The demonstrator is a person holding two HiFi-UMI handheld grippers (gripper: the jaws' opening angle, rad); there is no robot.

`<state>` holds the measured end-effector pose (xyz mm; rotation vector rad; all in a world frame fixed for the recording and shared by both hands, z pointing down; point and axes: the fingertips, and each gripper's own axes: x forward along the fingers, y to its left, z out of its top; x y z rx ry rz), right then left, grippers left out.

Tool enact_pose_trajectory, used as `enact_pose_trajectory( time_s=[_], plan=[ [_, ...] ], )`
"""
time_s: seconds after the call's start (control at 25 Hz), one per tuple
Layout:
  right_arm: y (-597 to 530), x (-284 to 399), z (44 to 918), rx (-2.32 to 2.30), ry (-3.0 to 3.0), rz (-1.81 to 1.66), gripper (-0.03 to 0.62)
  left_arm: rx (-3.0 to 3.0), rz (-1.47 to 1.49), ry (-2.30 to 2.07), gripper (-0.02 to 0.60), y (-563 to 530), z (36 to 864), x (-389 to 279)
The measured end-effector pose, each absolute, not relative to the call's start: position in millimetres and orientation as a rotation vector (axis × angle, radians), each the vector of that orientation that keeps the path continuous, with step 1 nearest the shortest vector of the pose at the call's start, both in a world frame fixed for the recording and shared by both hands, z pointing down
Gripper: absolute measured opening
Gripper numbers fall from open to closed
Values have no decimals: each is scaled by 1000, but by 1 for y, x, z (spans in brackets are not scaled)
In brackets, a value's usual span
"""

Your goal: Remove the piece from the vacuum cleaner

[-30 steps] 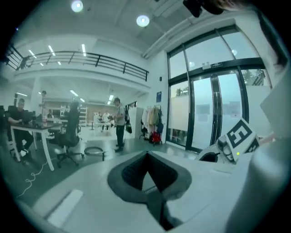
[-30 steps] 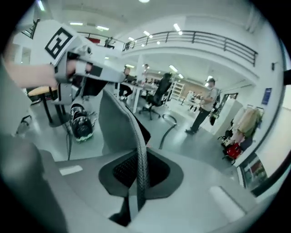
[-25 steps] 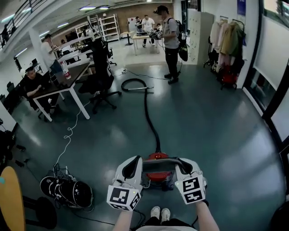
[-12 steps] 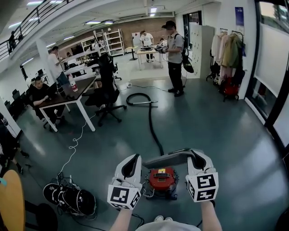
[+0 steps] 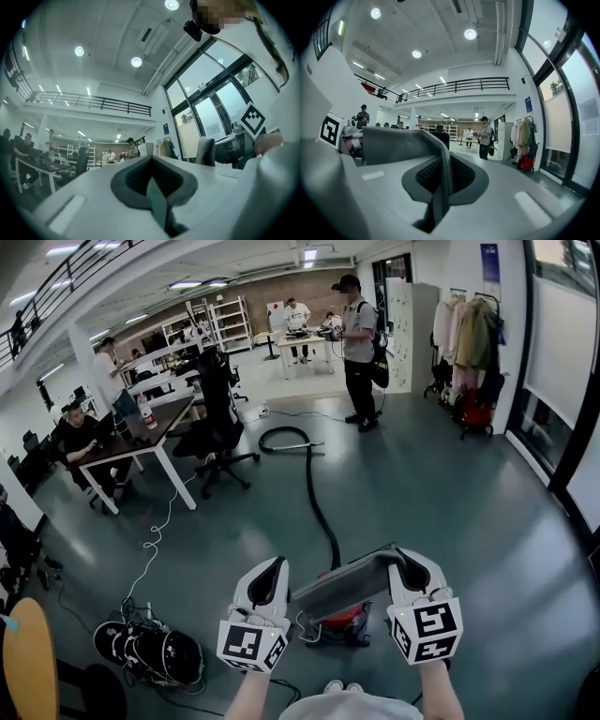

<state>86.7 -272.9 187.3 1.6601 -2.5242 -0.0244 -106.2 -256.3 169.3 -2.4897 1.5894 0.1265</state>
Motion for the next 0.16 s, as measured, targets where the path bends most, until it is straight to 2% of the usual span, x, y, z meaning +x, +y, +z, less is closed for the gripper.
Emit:
enact_pose_trajectory(
  time_s=[0.16],
  plan=[
    [-271,77,180,1656,-2525,-56,35,-2486,132,1608,3,-257,162,-112]
  ],
)
